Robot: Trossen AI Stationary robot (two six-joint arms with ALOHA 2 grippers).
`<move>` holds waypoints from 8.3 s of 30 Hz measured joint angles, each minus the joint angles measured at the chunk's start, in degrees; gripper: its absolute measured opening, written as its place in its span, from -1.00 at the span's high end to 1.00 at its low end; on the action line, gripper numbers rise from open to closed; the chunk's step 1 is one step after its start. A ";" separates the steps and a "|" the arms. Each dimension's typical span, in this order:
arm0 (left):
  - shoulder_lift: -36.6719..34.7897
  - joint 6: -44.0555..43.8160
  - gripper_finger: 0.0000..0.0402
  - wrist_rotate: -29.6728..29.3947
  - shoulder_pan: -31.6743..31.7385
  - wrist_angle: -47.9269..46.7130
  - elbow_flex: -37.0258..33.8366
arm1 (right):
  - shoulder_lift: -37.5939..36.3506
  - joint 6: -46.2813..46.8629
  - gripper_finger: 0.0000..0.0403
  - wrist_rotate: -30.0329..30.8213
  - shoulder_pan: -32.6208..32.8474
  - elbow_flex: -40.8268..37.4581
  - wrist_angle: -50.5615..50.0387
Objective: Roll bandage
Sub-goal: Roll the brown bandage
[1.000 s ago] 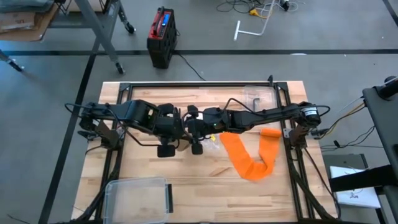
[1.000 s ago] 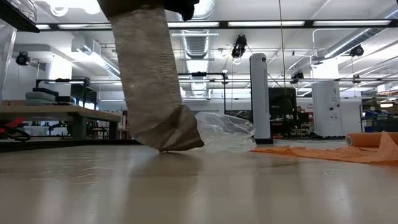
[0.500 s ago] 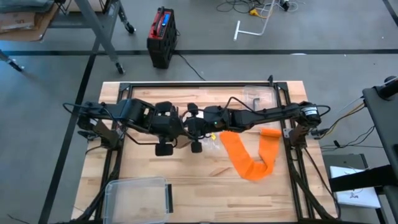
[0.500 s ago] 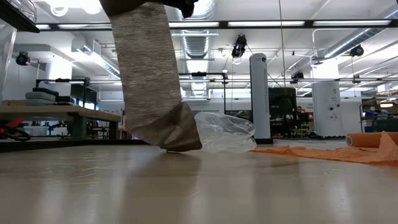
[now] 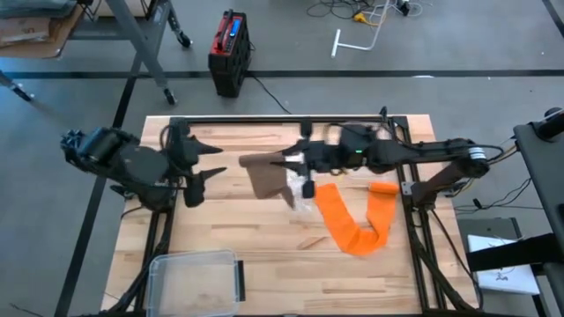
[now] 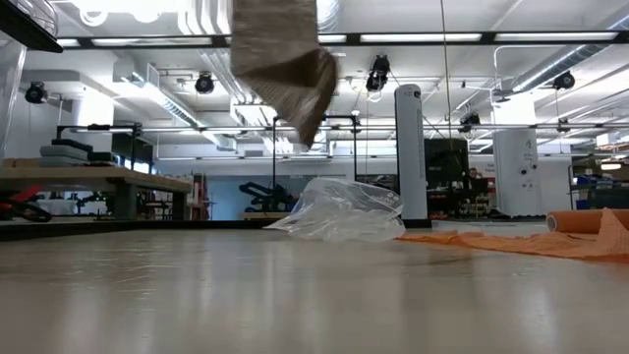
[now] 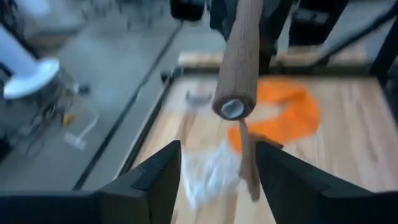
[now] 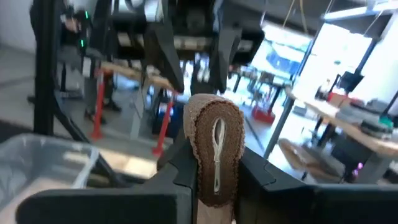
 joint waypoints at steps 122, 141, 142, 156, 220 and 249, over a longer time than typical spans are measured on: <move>6.70 11.25 0.99 13.74 16.19 108.59 -69.24 | -3.18 4.30 0.74 1.37 1.53 5.41 12.16; -7.23 12.05 0.56 13.99 13.74 85.01 -66.51 | -2.53 -1.55 0.75 1.55 1.52 0.58 9.98; -8.77 11.33 0.50 14.05 13.32 83.32 -66.54 | -2.52 -2.24 0.75 1.74 1.52 -0.27 10.76; -20.43 12.20 -0.23 22.09 11.17 81.38 -64.29 | -2.48 -13.11 0.76 0.88 1.65 -8.57 16.61; -13.21 32.05 0.76 17.33 11.58 64.20 -37.70 | -37.23 5.26 -0.29 10.07 1.44 -34.81 -1.86; -6.67 24.94 0.78 14.18 11.58 65.99 -37.96 | -60.91 21.64 0.93 5.89 2.63 -77.04 8.32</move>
